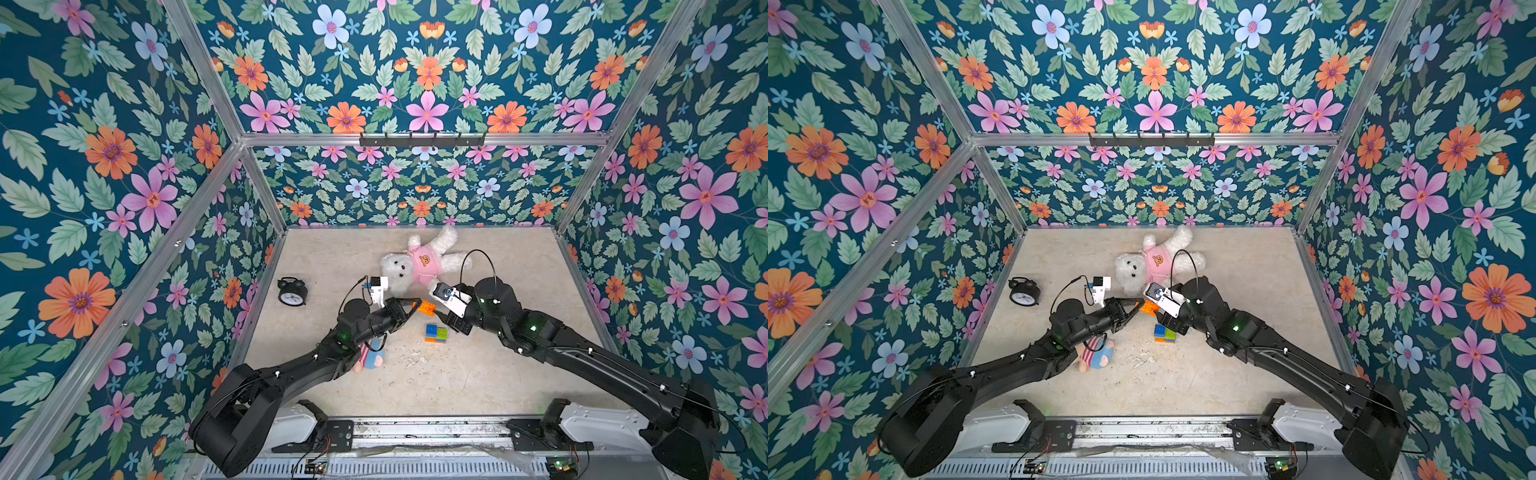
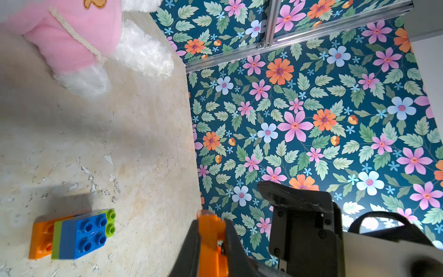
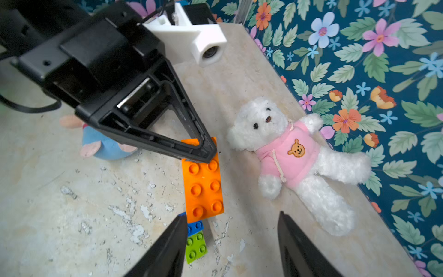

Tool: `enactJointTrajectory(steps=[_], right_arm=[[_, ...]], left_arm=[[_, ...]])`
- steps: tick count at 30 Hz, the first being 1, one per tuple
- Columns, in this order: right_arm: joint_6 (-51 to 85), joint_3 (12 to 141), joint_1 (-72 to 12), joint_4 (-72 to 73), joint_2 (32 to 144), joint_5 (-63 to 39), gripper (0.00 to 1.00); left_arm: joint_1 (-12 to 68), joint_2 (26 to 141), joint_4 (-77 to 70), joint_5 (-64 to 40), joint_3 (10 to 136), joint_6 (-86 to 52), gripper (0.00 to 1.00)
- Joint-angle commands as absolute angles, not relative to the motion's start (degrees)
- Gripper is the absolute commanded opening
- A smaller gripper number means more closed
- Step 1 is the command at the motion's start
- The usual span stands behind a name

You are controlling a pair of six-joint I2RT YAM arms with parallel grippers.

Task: Assemble the number 5 with lego
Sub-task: Assemble the lego brick with the lego brick.

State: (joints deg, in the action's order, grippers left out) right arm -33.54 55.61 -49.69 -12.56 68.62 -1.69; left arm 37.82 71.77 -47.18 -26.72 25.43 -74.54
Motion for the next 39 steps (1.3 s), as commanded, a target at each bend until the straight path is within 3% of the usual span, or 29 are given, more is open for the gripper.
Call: enactJointTrajectory(steps=[1, 5, 19, 26, 35, 36, 38, 39], right_arm=[[-40.11, 58.38, -49.58, -19.85, 71.39, -5.94, 0.64], [-38.05, 61.32, -48.73, -22.37, 74.11, -11.46, 0.63], [-34.81, 65.5, -46.67, -23.24, 79.47, -15.81, 0.54], [-35.01, 67.83, -46.58, -25.16, 81.97, -16.44, 0.45], [-36.71, 68.73, -46.58, -27.9, 82.2, -16.08, 0.22], [-36.75, 68.79, -46.58, -28.13, 82.12, -16.02, 0.2], [-37.08, 68.59, -46.58, -28.51, 81.76, -16.0, 0.19], [-37.18, 68.32, -46.58, -28.65, 81.54, -15.92, 0.19]], left_arm=[[37.88, 71.71, -50.45, -26.71, 25.09, -74.76, 0.0], [37.97, 71.21, -51.99, -26.97, 24.53, -74.62, 0.0], [37.97, 70.16, -52.31, -27.66, 23.82, -73.92, 0.0], [38.05, 70.14, -52.03, -28.03, 23.91, -73.64, 0.0], [38.0, 70.16, -51.77, -27.98, 23.84, -73.25, 0.0], [38.06, 70.14, -51.69, -27.98, 23.82, -73.08, 0.08], [38.05, 70.05, -50.41, -27.63, 23.91, -72.6, 0.35], [38.04, 69.9, -49.35, -27.47, 23.95, -72.08, 0.45]])
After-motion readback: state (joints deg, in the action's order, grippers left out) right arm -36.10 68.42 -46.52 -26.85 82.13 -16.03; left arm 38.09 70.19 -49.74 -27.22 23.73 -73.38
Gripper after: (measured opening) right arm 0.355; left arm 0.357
